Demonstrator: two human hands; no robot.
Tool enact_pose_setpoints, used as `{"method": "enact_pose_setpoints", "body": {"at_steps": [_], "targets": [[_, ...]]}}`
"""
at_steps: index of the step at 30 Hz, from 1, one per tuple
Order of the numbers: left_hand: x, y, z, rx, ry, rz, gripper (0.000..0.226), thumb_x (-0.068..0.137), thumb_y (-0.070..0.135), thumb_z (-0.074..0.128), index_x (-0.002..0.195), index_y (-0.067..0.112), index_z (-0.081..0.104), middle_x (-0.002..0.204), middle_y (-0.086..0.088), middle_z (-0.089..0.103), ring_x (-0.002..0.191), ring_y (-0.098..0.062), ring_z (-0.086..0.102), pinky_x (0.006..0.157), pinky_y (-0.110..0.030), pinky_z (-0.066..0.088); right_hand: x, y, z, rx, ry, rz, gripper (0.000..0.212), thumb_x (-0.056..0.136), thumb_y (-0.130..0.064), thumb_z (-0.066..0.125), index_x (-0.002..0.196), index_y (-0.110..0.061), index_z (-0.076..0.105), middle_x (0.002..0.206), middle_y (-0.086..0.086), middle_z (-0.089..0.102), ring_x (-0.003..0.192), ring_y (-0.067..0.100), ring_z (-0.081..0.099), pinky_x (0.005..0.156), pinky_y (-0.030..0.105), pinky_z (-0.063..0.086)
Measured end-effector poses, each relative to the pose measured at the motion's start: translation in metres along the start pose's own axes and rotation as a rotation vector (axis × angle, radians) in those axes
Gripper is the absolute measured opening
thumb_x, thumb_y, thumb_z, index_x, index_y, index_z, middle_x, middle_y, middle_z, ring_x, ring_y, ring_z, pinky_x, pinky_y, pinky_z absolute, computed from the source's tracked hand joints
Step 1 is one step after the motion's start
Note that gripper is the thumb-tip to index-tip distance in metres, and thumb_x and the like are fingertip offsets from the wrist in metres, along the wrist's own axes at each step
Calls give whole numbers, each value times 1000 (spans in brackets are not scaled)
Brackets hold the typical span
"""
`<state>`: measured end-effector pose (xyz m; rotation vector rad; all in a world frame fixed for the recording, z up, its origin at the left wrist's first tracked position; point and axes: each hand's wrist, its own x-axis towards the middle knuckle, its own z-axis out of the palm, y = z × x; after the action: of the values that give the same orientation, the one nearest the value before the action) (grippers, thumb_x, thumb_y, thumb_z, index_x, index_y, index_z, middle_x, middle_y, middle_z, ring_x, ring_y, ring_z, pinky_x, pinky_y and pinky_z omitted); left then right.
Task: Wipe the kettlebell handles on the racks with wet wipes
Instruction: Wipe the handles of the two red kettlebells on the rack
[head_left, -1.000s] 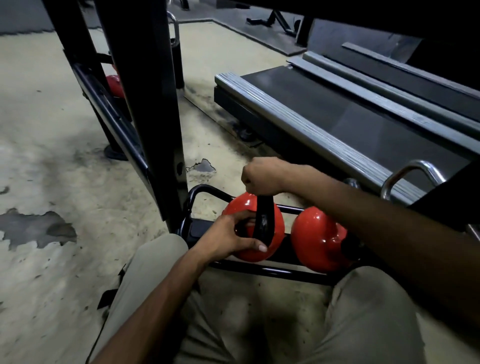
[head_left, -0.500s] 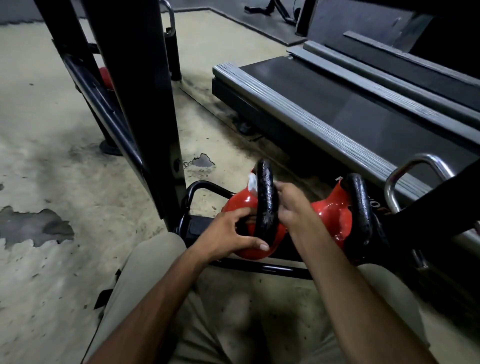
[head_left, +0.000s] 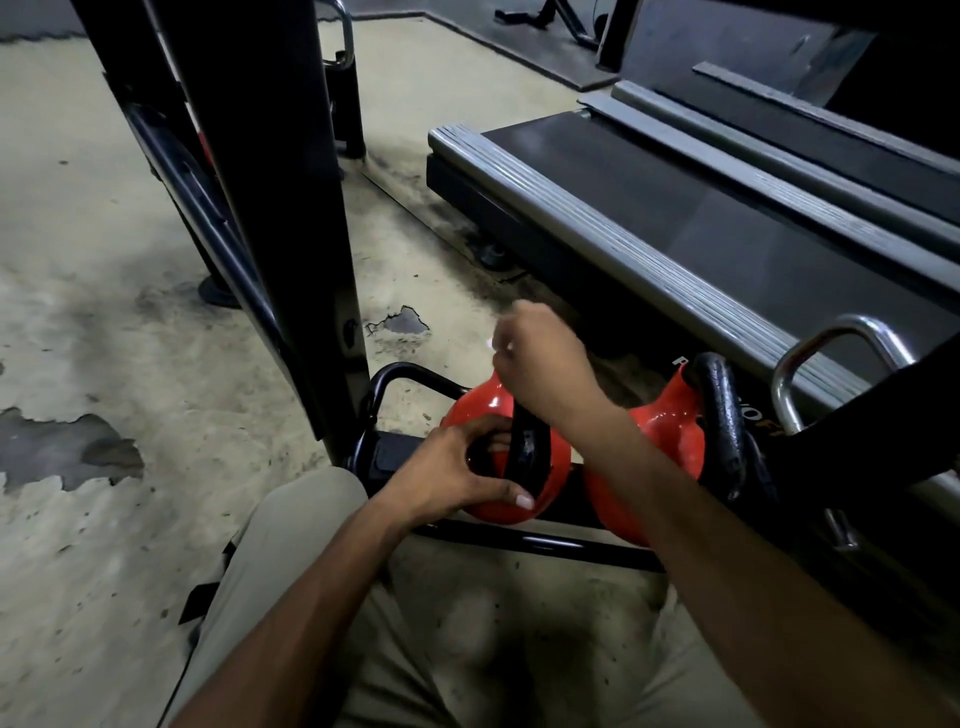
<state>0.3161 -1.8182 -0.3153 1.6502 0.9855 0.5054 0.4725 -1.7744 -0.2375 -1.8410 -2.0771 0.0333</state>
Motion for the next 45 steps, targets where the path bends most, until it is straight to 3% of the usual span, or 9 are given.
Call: {"method": "enact_pose_setpoints", "body": {"at_steps": [3,6,12,19,24,29,35,40,45], "targets": [[-2,-1,1,-13,17,16,68,58,38,100,116,48,66,117,26,72,117,5,64,107,-31,50,-13,-14,-10,-353,-211,-229,12,83,-8,59,91,-6,69,102,6,61,106,28,57,66,39,49],[-3,2,2,-3,14,49,68,61,37,98,120,47,65,117,26,72,115,5,64,104,-26,50,-56,-2,-1,-81,64,-219,6,87,-11,65,90,-11,71,103,0,64,107,21,60,78,33,54],[-4,4,0,11,-1,41,71,65,32,97,128,36,66,120,23,72,117,5,64,112,-35,48,-83,-11,25,829,555,450,11,93,-11,71,100,-16,77,103,-5,75,100,7,71,89,28,56],[-5,5,2,59,27,57,66,64,40,97,123,38,68,118,21,73,117,3,64,111,-39,49,-22,11,19,1991,-30,1154,36,98,-1,36,95,14,69,79,21,71,64,28,71,63,34,62],[-5,5,3,62,25,44,66,63,43,96,122,40,67,118,22,72,117,4,63,110,-37,49,-35,10,22,1840,86,1083,22,96,-1,46,96,5,67,76,22,69,62,28,68,63,35,59],[-4,6,2,45,7,21,64,64,35,97,120,44,66,116,28,72,114,9,63,106,-28,49,-40,11,29,651,499,429,9,91,-6,62,87,-12,66,90,4,66,84,18,62,74,34,48],[-7,6,2,12,27,7,74,60,48,97,127,46,64,124,24,70,122,1,62,111,-40,49,-11,2,-1,-213,-154,-173,17,87,-14,55,86,-4,69,96,9,64,106,30,56,74,36,47],[-9,5,4,18,35,31,69,64,40,97,125,43,65,122,22,71,119,2,64,111,-39,49,-71,20,0,282,215,-107,18,97,-11,60,105,-13,76,115,-1,72,114,14,64,95,28,53],[-8,8,4,38,46,61,69,67,36,96,129,33,67,123,18,72,119,-1,65,110,-38,50,-71,16,26,1256,349,670,12,99,-10,62,95,-8,73,90,5,75,85,21,70,74,35,57]]}}
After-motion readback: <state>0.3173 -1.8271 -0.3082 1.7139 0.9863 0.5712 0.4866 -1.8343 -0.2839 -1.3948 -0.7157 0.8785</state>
